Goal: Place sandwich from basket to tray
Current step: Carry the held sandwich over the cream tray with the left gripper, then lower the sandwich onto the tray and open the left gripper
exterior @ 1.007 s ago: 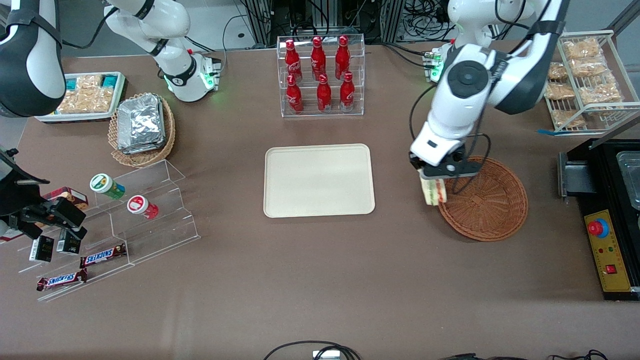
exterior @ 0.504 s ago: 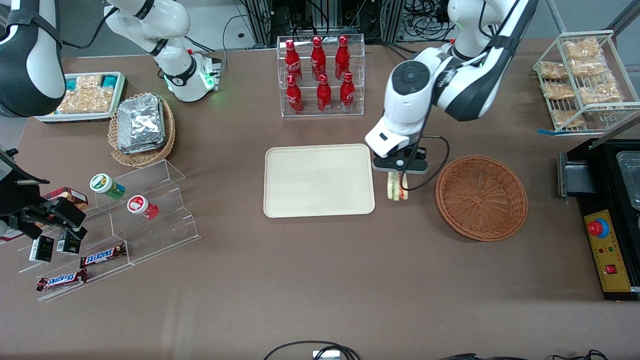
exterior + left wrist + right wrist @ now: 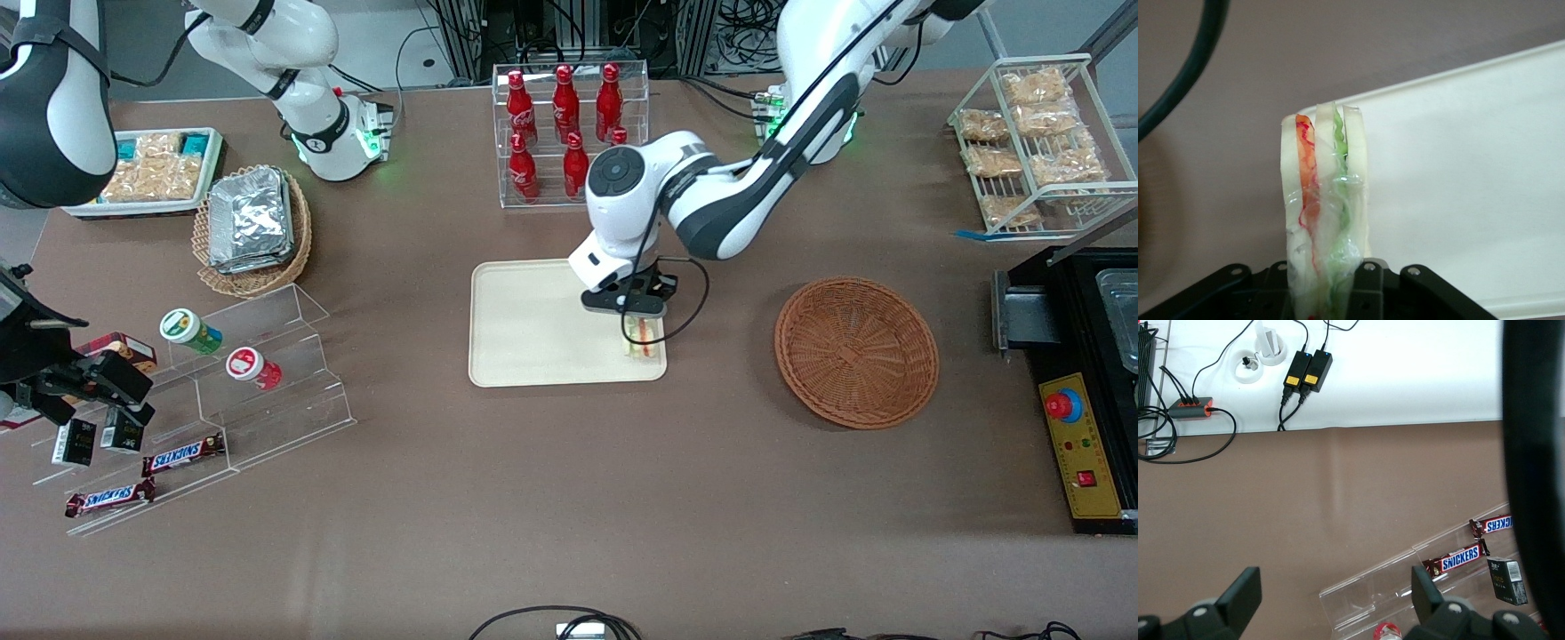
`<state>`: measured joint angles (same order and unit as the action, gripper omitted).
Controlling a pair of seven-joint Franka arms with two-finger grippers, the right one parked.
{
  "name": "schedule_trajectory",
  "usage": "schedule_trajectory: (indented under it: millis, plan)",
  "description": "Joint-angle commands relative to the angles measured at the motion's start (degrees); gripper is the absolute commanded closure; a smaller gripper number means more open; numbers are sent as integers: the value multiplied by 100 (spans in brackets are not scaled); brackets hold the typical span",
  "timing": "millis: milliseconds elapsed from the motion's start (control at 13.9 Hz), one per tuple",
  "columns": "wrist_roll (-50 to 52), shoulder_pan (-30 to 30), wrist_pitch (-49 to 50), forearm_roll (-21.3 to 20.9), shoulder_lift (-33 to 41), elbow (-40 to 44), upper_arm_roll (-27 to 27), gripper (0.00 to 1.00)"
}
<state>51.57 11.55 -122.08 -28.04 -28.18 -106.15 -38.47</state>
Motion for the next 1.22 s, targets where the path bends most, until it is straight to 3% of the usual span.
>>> schedule_trajectory:
  millis: [0,576,719,791,863,1079,1151]
  plan:
    - [239,241,-175,-149,-380,227,15,100]
    - [405,462,-193,-263,-785,-151,50,100]
    - [660,453,-202,-263,-829,-151,58,91]
    - [818,453,-202,-254,-838,-143,59,82]
    - [1019,453,-193,-254,-847,-125,59,51]
    - [1249,436,-167,-246,-838,-90,59,10]
    - [1468,444,-132,-246,-821,-46,59,1]
